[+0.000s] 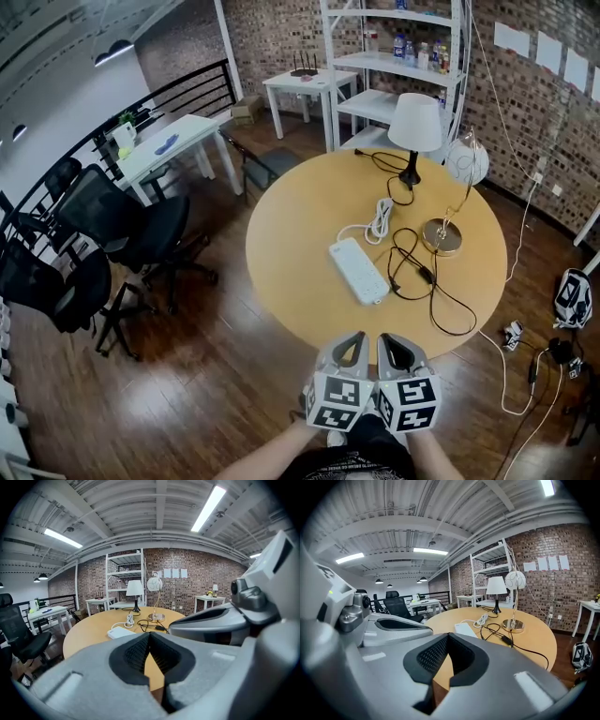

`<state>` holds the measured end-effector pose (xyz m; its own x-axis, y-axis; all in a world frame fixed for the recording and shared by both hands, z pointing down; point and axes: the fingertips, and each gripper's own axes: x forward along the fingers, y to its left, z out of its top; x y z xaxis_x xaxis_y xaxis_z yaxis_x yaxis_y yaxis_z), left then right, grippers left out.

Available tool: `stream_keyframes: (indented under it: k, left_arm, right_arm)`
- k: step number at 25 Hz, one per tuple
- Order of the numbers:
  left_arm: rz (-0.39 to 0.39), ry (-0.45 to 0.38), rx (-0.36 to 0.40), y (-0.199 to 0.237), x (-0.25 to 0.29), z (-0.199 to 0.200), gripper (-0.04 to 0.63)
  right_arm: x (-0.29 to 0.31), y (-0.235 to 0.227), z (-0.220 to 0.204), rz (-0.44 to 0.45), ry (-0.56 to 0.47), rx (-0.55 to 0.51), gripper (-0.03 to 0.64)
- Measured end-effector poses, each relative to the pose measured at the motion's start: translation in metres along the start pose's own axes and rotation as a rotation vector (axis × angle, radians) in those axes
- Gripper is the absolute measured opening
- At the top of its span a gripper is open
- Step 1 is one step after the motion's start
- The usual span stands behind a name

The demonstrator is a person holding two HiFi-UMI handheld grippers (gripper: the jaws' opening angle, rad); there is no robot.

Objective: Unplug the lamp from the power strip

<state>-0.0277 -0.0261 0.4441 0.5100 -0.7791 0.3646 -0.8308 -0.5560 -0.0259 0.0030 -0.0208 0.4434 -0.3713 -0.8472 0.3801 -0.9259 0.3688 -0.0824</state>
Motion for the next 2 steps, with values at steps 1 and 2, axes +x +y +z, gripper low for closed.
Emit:
stream_keyframes:
  k: [1, 2]
  left_arm:
    - [-0.003, -0.003, 0.000, -0.0006, -0.0024, -0.0003, 0.003]
    - [-0.005, -0.006, 0.001, -0.0010, -0.0049, -0.0004, 0.003]
  right_arm:
    - [-0.0021, 0.0015, -0.0003, -0.002, -0.002, 0.000, 0.000]
    - [-0.0042, 0.0030, -0.0005, -0.004, -0.003, 0.001, 0.001]
